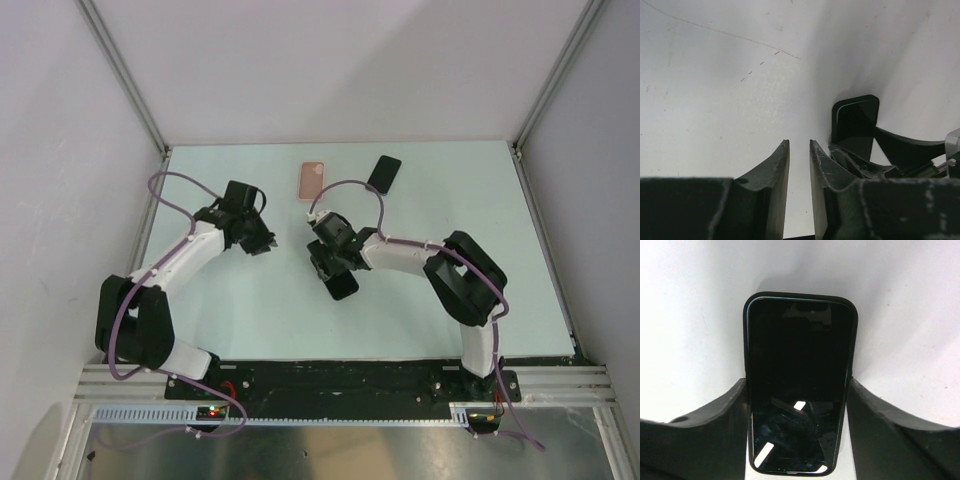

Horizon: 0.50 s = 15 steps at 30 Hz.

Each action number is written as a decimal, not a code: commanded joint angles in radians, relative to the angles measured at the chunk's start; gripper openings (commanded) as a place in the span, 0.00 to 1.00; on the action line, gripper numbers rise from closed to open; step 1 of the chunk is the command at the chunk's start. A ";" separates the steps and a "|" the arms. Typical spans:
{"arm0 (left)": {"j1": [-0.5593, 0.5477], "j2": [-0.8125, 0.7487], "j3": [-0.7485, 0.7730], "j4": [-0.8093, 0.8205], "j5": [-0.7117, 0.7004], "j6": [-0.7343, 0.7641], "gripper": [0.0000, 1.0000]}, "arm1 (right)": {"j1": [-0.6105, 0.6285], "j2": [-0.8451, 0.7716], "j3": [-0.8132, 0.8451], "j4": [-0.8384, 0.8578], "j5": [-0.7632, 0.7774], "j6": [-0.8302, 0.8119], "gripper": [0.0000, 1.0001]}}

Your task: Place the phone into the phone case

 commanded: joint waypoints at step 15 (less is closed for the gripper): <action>-0.033 -0.029 -0.032 0.026 0.047 0.012 0.27 | -0.312 -0.301 -0.278 -0.023 0.091 0.134 0.33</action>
